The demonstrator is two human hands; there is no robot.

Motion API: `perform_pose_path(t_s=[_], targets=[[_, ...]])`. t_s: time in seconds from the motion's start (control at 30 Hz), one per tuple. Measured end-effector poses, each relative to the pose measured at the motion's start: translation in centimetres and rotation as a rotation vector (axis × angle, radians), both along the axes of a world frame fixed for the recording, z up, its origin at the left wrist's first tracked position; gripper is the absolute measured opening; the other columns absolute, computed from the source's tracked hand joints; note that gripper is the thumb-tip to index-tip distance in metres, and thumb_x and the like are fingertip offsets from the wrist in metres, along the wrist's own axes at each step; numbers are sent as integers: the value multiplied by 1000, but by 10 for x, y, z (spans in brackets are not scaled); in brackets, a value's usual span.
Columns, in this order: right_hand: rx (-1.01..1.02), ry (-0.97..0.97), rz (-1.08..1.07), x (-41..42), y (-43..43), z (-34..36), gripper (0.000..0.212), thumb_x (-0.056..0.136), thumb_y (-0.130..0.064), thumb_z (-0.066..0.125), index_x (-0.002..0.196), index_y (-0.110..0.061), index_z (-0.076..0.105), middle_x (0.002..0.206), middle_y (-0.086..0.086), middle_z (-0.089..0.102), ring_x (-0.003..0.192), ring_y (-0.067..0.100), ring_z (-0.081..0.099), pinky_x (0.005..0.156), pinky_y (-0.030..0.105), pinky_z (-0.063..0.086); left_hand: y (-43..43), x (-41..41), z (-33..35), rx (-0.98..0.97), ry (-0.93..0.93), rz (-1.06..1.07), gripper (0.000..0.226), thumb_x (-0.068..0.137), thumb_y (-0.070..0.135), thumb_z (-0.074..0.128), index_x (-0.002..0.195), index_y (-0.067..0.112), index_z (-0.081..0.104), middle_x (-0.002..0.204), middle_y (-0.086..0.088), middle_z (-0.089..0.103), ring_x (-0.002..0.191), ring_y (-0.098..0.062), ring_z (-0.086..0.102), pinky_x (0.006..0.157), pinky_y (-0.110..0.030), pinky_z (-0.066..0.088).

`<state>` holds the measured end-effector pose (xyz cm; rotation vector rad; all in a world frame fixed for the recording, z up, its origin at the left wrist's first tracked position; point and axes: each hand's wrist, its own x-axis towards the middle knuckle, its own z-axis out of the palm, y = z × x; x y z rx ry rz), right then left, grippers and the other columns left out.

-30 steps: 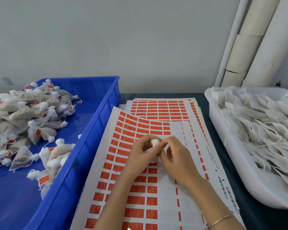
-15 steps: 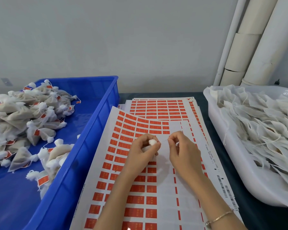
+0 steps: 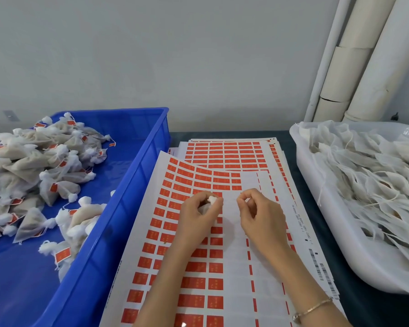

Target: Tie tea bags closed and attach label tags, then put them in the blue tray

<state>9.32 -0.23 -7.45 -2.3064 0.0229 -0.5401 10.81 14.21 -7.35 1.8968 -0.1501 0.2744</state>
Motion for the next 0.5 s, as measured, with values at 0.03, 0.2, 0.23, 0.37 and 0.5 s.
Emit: perform_pose_path(t_s=[0.03, 0.2, 0.23, 0.37, 0.5], targets=[[3, -5, -12, 0, 0, 0, 4, 91, -32, 60, 89, -31, 56, 67, -19, 53, 57, 3, 54, 57, 7, 34, 0, 0, 0, 0, -1, 2, 17, 90, 26, 63, 73, 24, 62, 62, 13, 60, 64, -4, 58, 58, -8, 46], [0, -43, -72, 1, -3, 2, 9, 91, -30, 61, 86, -32, 53, 62, -20, 49, 53, 7, 52, 55, 12, 36, 0, -1, -2, 20, 4, -5, 14, 89, 27, 65, 76, 23, 64, 69, 11, 63, 68, -8, 60, 59, -10, 50], [5, -43, -84, 2, -4, 2, 10, 91, -30, 61, 85, -32, 54, 62, -19, 50, 53, 7, 53, 54, 13, 36, 0, -1, -2, 27, 3, -4, 13, 88, 27, 65, 76, 23, 64, 69, 11, 63, 69, -8, 61, 60, -10, 50], [29, -29, -112, 2, -2, 0, 7, 90, -31, 62, 86, -30, 57, 63, -18, 52, 54, 8, 53, 55, 14, 38, -1, -1, -3, 23, 17, 11, 11, 88, 27, 64, 78, 23, 65, 67, 10, 63, 72, -6, 61, 59, -7, 48], [61, 15, -117, 3, 0, -5, 6, 90, -35, 60, 90, -30, 58, 75, -12, 63, 60, 6, 57, 58, 13, 41, -2, -1, -4, -10, 47, -3, 10, 88, 25, 63, 79, 23, 66, 69, 9, 64, 73, -5, 62, 58, -8, 48]])
